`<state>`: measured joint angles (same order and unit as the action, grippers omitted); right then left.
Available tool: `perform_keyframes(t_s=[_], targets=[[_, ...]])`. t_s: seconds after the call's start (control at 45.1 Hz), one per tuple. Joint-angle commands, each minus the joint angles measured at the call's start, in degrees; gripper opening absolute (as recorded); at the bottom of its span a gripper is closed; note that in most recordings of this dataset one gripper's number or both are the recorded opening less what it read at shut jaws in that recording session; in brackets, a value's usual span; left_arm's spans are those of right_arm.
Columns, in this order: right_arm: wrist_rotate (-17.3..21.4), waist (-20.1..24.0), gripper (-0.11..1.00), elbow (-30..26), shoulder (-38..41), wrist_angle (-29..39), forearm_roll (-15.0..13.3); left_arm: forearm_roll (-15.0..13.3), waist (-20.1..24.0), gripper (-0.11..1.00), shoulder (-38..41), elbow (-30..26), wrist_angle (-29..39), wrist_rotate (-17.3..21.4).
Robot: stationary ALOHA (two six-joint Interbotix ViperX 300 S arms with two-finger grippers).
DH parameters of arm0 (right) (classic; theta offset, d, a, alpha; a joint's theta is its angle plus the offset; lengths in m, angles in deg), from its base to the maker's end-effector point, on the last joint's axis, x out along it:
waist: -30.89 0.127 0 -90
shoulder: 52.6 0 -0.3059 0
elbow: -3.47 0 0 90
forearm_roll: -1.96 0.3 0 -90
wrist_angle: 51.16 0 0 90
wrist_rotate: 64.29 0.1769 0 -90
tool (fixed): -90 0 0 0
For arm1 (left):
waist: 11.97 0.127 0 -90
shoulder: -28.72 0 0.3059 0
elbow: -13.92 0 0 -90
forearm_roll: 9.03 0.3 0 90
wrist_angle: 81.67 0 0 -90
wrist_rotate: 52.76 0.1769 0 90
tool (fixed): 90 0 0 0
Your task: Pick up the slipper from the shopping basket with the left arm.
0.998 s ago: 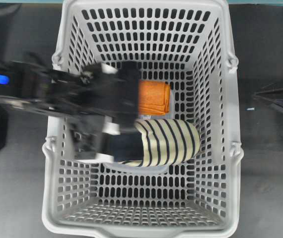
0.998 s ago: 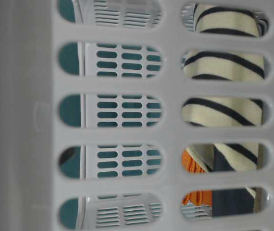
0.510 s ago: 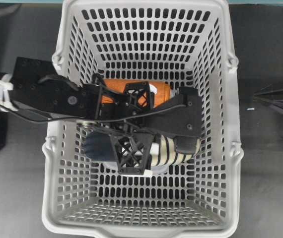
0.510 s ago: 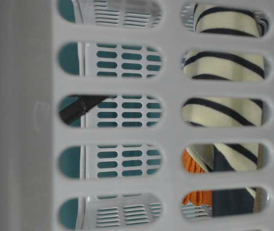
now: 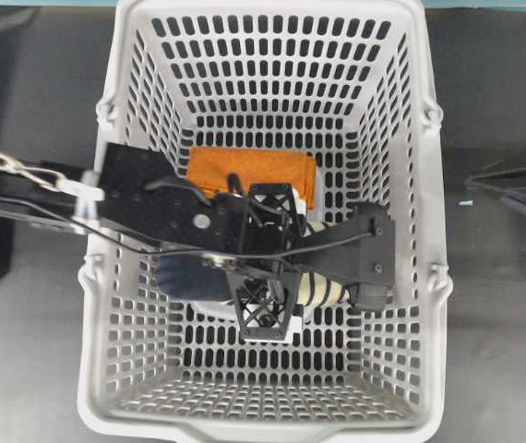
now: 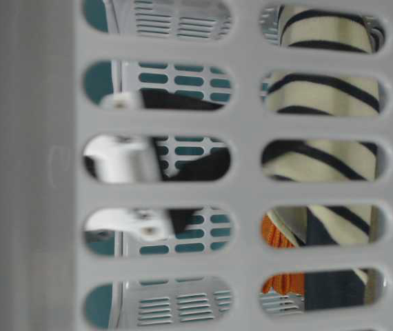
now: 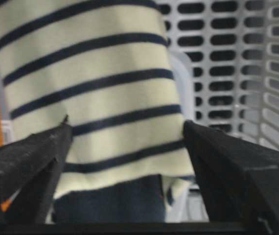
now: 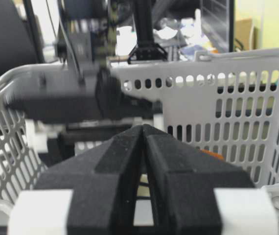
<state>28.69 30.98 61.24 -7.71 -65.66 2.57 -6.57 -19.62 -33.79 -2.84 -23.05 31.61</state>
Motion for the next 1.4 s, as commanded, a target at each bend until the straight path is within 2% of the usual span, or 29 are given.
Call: perform_keyframes(t_s=[0.0, 0.089, 0.155, 0.244, 0.421, 0.51, 0.798, 1.042, 1.219, 1.374], targets=[[0.0, 0.09, 0.0, -0.18, 0.26, -0.35, 0.09, 0.18, 0.79, 0.91, 0.44, 0.53, 0.88, -0.09], [0.0, 0.09, 0.0, 0.09, 0.26, -0.35, 0.18, 0.18, 1.23, 0.89, 0.44, 1.23, 0.88, 0.26], [0.09, 0.0, 0.0, 0.18, 0.26, -0.26, 0.18, 0.18, 1.58, 0.84, 0.35, 1.32, 1.14, 1.05], [0.09, 0.09, 0.0, 0.53, 0.26, -0.26, 0.18, 0.18, 1.58, 0.66, 0.18, 0.88, 1.32, 1.49], [0.09, 0.09, 0.0, 0.79, 0.26, -0.35, 0.18, 0.18, 1.14, 0.2, -1.41, -1.76, 2.11, 3.52], [0.09, 0.09, 0.0, 0.79, 0.26, -0.26, 0.18, 0.18, 0.88, 0.06, -1.85, -3.87, 4.13, 4.57], [0.09, 0.0, 0.0, 1.14, 0.09, -0.35, 0.18, 0.26, -0.18, 0.06, -0.97, -17.58, 18.9, 7.65], [0.09, 0.0, 0.0, 1.49, -0.53, -0.35, 0.18, 0.62, -0.09, 0.06, 1.67, -32.52, 30.67, 8.26], [0.09, 0.09, 0.0, 1.85, -1.05, -0.35, 0.09, 0.62, 0.0, 0.06, 4.39, -41.31, 36.83, 8.17], [0.09, 0.09, 0.0, 2.11, -1.67, -0.35, 0.18, 0.62, 0.44, 0.06, 5.8, -44.47, 37.35, 8.17]])
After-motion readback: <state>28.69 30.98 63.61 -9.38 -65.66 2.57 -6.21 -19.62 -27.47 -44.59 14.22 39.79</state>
